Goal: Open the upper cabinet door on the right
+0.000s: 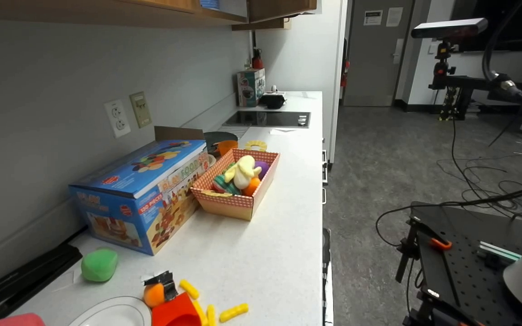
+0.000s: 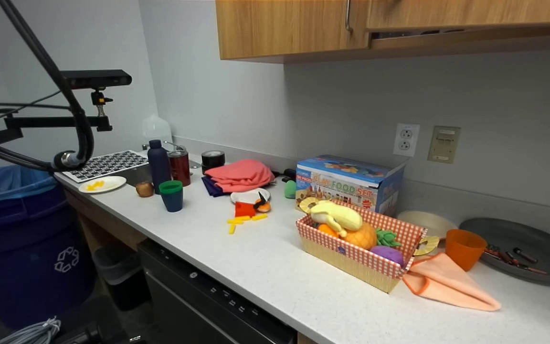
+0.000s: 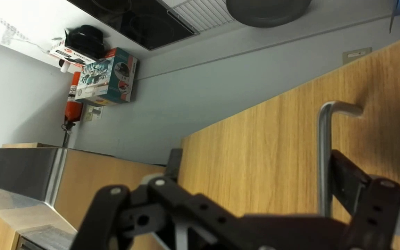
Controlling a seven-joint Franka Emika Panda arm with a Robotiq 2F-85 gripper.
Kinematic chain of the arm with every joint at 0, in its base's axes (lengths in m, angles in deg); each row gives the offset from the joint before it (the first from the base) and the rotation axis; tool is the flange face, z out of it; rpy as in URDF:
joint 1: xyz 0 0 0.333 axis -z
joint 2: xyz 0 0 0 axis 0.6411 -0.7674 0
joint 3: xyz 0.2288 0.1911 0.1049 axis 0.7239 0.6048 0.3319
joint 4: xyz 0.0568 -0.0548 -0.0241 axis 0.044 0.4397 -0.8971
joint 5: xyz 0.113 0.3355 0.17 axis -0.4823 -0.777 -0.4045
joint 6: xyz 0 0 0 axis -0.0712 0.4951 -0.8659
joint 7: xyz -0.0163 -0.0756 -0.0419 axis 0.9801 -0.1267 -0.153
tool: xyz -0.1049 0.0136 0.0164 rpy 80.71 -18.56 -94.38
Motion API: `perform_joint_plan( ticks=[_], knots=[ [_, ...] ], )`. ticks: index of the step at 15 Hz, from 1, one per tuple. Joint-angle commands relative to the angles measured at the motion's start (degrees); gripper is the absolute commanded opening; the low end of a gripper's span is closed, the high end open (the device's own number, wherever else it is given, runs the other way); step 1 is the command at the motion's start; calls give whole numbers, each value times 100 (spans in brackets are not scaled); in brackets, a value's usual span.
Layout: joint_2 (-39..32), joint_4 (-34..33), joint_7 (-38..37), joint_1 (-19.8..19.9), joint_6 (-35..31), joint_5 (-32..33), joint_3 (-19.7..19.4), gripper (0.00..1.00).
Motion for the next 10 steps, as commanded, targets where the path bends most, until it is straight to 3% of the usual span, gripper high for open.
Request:
perform_joint_plan(
  ticks=[1, 2, 4, 6, 8, 10],
  knots=[
    [-54, -191, 503, 616, 173, -192, -34, 100],
    [-69, -201, 502, 776, 163, -153, 36, 100],
    [-49, -231, 796, 638, 408, -326, -75, 100],
    [-30, -278, 1372, 329, 745, -565, -273, 100],
    [44, -381, 2100, -239, 1192, -1126, -644, 100],
    [6, -665, 2483, -325, 1776, -1379, -818, 100]
  ],
)
